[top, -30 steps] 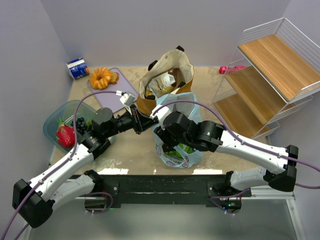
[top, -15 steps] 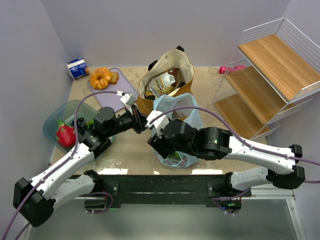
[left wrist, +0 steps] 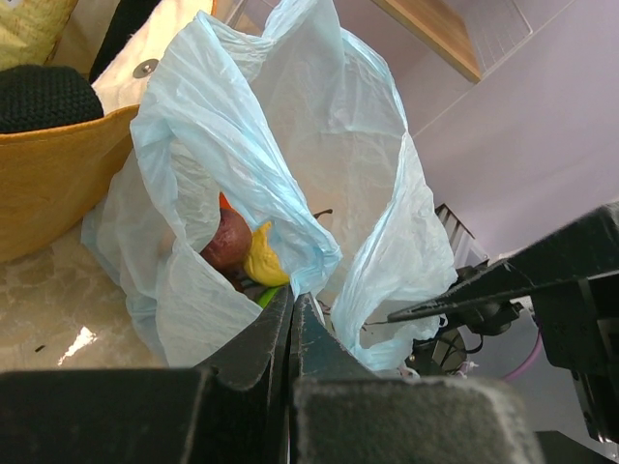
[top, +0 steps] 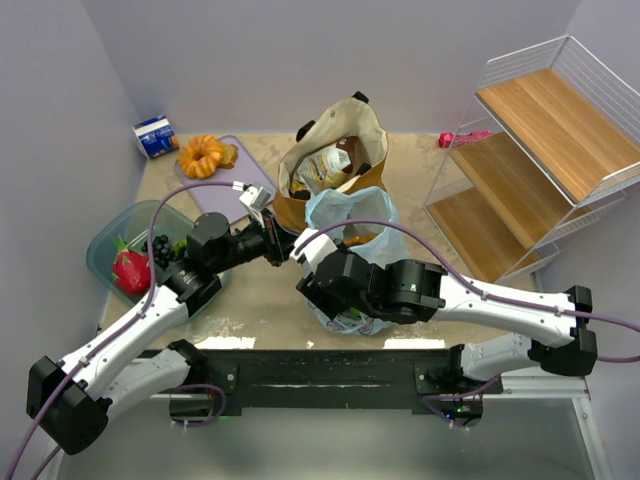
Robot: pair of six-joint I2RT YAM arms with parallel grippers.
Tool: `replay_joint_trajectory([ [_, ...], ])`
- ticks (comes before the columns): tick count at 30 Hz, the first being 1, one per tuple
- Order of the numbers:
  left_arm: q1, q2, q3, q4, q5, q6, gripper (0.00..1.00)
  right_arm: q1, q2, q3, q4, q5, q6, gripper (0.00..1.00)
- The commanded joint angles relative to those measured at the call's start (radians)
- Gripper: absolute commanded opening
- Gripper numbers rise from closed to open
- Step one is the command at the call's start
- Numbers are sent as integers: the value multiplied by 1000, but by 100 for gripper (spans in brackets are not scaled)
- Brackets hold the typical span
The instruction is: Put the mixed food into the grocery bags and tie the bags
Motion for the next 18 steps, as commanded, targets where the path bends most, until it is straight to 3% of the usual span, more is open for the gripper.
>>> replay_joint_trajectory([
  [1,7,-20,45,16,-3,24,0,-55,6,-28,29,12,-8,70],
  [9,8,-26,48,15,-6,26,0,-127,9,-97,108,-46,-57,67],
  [11,10,-24,45,18,-11,24,0,-135,18,-107,135,-59,-61,60],
  [13,10,-26,45,18,-17,26,0,-135,24,-93,139,-60,-61,48],
  [14,8,-30,46,15,-25,27,0,-137,27,-82,135,-57,-55,29],
  [18,11,-57,69,0,-69,44,0,-137,8,14,52,19,-35,0],
])
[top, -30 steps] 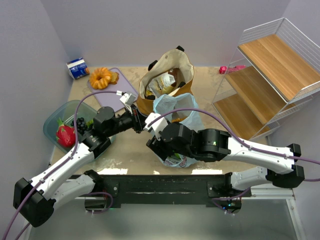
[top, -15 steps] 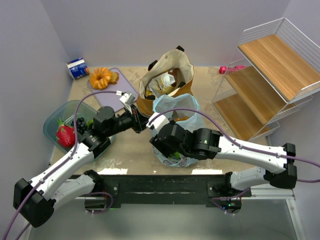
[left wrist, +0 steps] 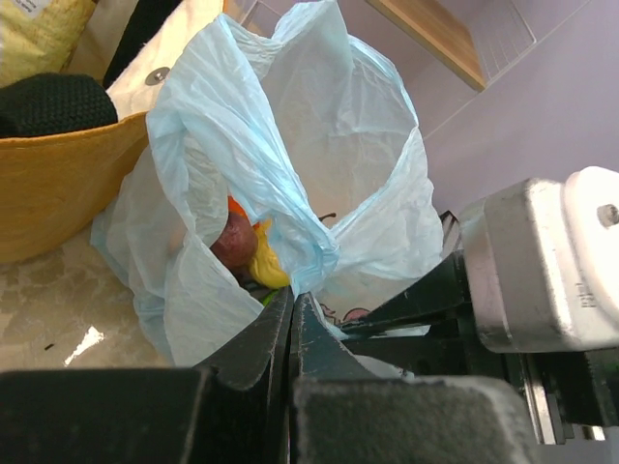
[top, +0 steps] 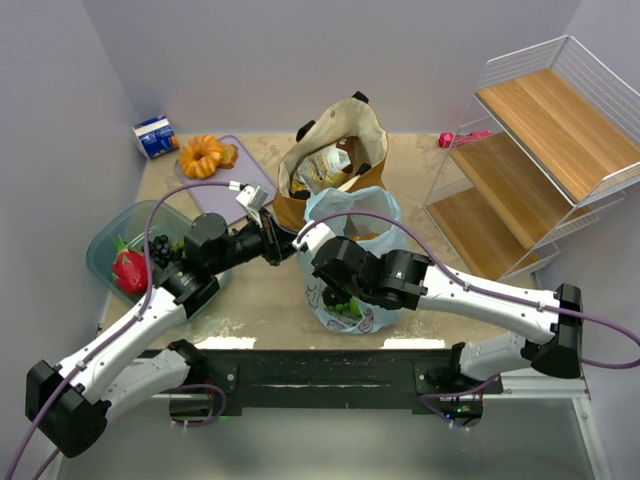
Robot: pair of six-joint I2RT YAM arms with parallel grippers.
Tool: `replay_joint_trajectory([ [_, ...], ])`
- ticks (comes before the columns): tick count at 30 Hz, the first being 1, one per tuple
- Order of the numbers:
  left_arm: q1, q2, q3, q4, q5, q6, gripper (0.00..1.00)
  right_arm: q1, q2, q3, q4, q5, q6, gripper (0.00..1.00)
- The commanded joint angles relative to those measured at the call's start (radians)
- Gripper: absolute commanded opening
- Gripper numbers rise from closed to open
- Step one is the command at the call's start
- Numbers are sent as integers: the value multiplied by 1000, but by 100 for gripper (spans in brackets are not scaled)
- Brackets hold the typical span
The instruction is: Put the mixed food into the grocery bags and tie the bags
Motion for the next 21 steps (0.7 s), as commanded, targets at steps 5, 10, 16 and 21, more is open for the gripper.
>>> replay_joint_trajectory([
  [5,14,-85,172,-77,-165,91,0,-2,-94,335,-141,183,-2,0],
  [10,16,-140,244,-125,-295,111,0,-25,-157,461,-147,304,-74,0],
  [16,16,-207,202,-150,-395,85,0,-90,-206,429,-98,364,-107,0],
  [21,16,-255,15,-113,-407,65,0,-217,-232,244,-12,282,-118,0],
])
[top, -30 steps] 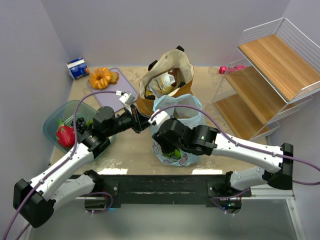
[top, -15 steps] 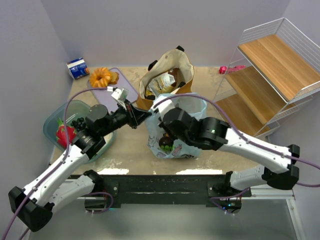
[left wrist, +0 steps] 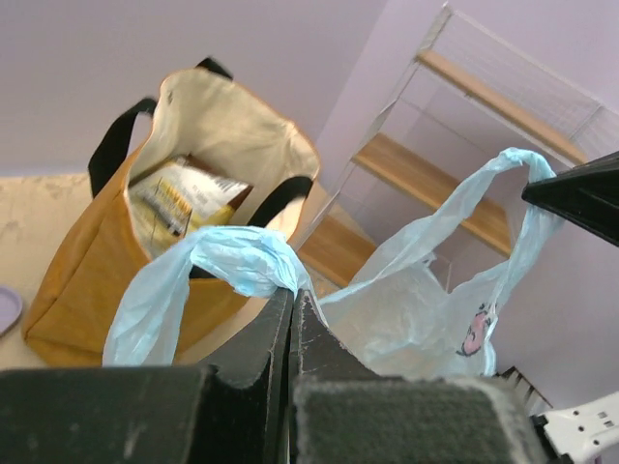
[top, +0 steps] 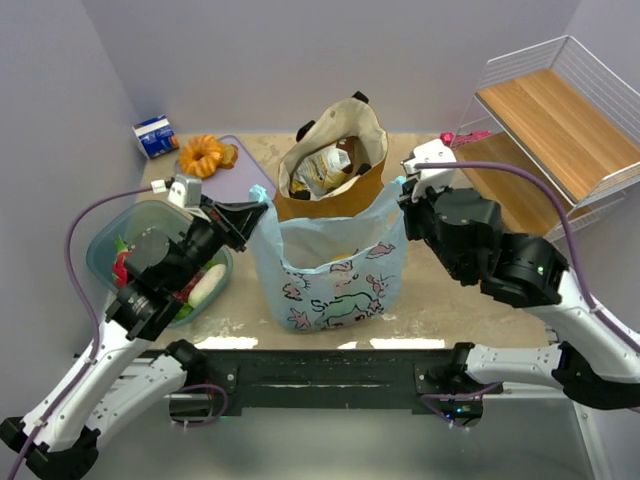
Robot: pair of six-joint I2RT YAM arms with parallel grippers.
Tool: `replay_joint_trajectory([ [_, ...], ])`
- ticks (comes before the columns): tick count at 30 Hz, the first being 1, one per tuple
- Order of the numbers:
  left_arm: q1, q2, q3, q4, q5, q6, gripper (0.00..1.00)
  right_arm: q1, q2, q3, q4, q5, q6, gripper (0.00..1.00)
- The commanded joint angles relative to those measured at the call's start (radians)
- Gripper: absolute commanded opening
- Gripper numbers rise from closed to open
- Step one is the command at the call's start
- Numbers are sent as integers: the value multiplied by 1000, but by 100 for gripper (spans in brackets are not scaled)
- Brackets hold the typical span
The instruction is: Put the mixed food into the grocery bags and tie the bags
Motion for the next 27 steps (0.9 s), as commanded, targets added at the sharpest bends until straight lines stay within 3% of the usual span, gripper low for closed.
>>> replay_joint_trajectory([
  [1,4,-24,-170,28,-53,-1,0,-98,19,-144,74,-42,-22,0],
  [6,6,-39,-228,131,-36,94,0,-117,53,-180,29,22,30,0],
  [11,4,-22,-176,169,25,198,0,-126,53,-114,-31,69,50,1],
  [12,4,-6,-155,174,74,210,0,-126,50,-91,-40,49,44,10],
  [13,4,4,-146,174,92,221,0,-128,48,-79,-44,-3,29,37],
  [16,4,27,-98,151,145,255,0,-126,54,8,-81,-80,3,71],
  [20,4,47,-49,123,255,331,0,-126,68,128,-84,-368,-93,90],
  [23,6,77,-26,73,371,399,0,-126,112,177,-16,-480,-71,94],
  [24,4,84,-6,48,402,416,3,-126,143,217,-9,-517,-51,93],
  [27,6,79,43,-81,381,457,49,-126,252,285,11,-606,20,91],
])
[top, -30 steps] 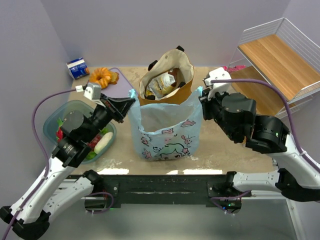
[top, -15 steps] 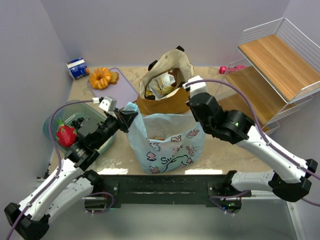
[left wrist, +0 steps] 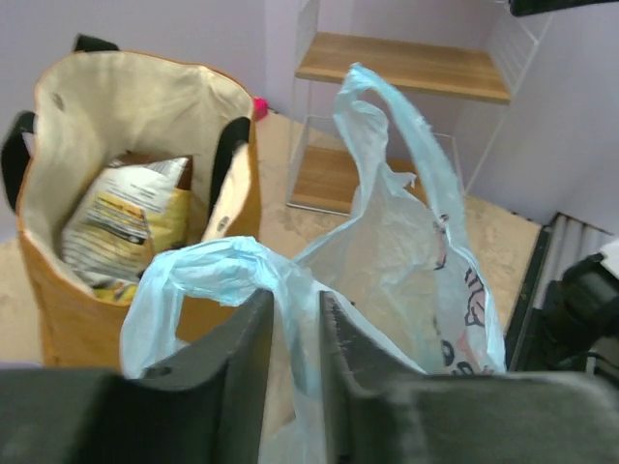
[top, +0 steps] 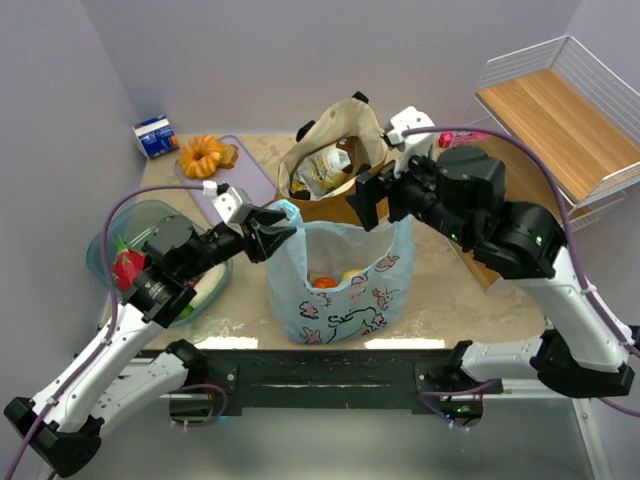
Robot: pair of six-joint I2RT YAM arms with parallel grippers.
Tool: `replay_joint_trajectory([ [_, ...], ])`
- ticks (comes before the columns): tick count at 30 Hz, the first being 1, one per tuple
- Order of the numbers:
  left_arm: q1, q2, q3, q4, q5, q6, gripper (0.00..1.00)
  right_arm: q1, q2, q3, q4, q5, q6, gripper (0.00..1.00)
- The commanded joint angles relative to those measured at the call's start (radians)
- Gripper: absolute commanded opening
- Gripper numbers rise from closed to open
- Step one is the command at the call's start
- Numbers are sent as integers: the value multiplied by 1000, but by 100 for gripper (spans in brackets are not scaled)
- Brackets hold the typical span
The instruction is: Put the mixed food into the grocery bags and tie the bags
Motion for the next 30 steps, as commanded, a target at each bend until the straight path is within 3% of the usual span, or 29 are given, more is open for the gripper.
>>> replay_joint_trajectory([
  [1,5,-11,89,-150,70,108,72,-2,145,96,74,-231,66,91],
  [4,3,-80,103,-188,26,125,91,-2,219,134,122,-341,91,90],
  [10,3,-146,152,-342,-137,194,98,-2,371,248,105,-463,96,86],
  [15,5,-127,120,-380,-137,221,98,-4,435,291,45,-474,95,82],
  [20,3,-121,93,-340,-146,206,99,-2,339,179,68,-465,166,81],
  [25,5,-127,45,-290,-28,194,98,-2,225,84,40,-465,238,81],
  [30,3,-135,43,-308,-212,183,98,-2,129,30,20,-535,315,82],
])
